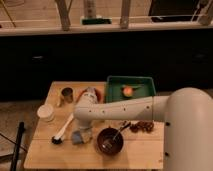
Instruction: Wipe table surface with sponge
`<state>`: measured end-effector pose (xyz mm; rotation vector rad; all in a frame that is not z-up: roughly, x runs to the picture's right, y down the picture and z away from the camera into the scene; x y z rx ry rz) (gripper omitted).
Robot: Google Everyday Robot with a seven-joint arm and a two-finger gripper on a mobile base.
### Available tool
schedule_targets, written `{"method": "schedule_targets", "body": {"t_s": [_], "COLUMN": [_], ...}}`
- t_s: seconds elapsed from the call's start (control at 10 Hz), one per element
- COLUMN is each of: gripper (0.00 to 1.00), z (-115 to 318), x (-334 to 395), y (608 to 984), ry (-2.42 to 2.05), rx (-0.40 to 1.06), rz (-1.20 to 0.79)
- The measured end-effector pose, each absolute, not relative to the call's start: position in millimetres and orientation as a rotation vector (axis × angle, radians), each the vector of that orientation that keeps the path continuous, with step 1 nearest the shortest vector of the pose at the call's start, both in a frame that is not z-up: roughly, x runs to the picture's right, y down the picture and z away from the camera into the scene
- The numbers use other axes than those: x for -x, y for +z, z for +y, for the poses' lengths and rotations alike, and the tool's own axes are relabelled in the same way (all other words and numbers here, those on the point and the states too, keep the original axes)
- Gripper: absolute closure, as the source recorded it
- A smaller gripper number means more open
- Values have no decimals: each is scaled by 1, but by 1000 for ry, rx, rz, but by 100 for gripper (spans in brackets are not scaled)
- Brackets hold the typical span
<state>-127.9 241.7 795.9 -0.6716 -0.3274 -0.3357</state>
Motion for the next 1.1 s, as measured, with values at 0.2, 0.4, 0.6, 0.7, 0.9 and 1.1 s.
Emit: {"method": "schedule_targets", "body": {"t_s": [0.2,0.4,0.6,0.7,0.9,1.1], "gripper": [100,100,100,100,100,100], "z": [237,239,254,263,283,295], "x": [144,175,202,205,199,173], "y": [798,800,799,795,781,770], "ry": [-373,-446,-527,-543,-553,-537], "rx": [662,667,688,698,717,728], "rz": [-345,-378,-425,-436,-449,-434]}}
